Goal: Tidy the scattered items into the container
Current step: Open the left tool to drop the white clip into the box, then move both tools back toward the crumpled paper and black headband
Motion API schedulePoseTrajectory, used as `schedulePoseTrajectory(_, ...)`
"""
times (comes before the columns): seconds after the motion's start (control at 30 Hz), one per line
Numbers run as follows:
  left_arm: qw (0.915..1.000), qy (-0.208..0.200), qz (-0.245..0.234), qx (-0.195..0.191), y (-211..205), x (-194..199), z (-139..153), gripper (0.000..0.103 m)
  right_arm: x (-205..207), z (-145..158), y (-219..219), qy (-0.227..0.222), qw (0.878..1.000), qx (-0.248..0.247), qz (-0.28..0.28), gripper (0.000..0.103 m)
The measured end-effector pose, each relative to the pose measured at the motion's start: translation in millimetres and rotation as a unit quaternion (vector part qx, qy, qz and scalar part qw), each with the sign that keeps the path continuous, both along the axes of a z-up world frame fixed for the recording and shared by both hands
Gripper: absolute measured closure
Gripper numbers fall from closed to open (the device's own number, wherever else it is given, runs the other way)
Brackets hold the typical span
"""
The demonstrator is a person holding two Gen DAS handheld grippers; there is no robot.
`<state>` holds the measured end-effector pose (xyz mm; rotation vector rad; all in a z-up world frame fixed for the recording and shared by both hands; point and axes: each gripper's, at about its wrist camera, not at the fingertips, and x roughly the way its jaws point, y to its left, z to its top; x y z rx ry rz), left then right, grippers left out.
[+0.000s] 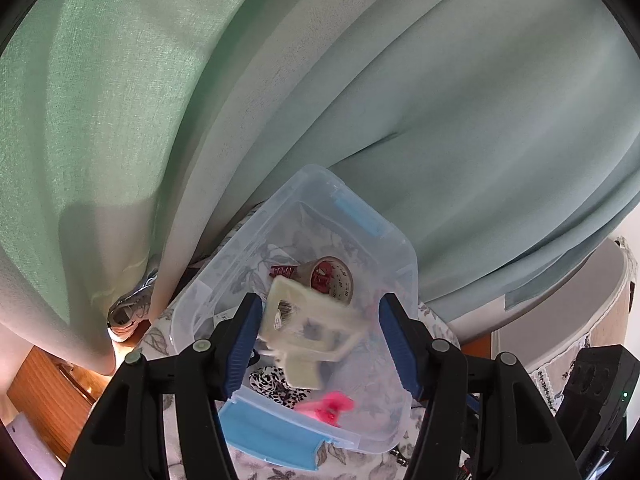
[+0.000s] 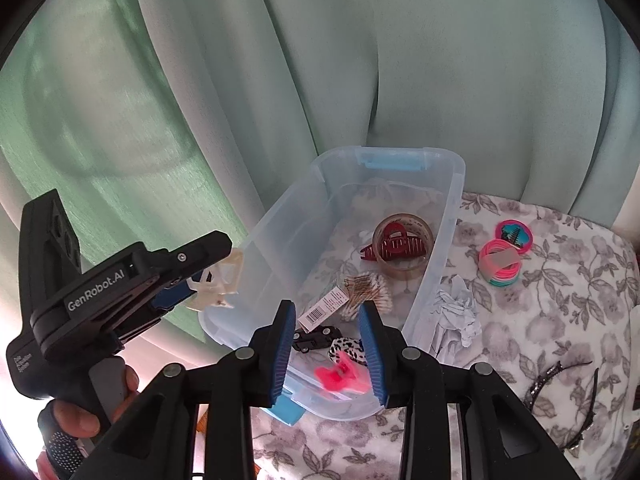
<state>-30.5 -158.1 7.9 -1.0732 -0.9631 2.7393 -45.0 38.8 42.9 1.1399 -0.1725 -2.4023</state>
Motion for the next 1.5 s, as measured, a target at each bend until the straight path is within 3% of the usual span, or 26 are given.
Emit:
schedulePoseTrajectory(0.1, 1.0, 0.004, -0.004, -0.002, 3, -1, 2, 0.027, -1, -1, 2, -0.002, 1.0, 0.002, -0.003, 0.058)
schedulePoseTrajectory(0.4, 0.9997, -0.005, -0.002, -0.024, 9, 0, 7, 0.015, 0, -1, 11, 0.0, 1.0, -0.002, -0.015, 0.048)
schedulePoseTrajectory(0.83, 0.9966, 0.046, -0.017, -0.066, 36, 18, 41, 0.014, 17, 5, 35, 0.012, 0.999, -0.018, -0.034, 0.047)
schedulePoseTrajectory(1.17, 0.9924, 0.064, -0.056, -0.088, 91, 29, 64, 0.014, 44, 15, 84, 0.034, 0.996, -0.045, -0.074, 0.046)
schedulePoseTrajectory(1.27, 0.9893, 0.077, -0.068, -0.103, 111, 35, 71, 0.013, 53, 18, 105, 0.044, 0.994, -0.052, -0.091, 0.044)
schedulePoseTrajectory(1.37, 0.9847, 0.094, -0.081, -0.123, 134, 41, 81, 0.002, 61, 19, 127, 0.052, 0.991, -0.062, -0.107, 0.044)
schedulePoseTrajectory(1.5, 0.9782, 0.103, -0.103, -0.148, 163, 45, 84, 0.002, 73, 11, 161, 0.053, 0.986, -0.074, -0.138, 0.042)
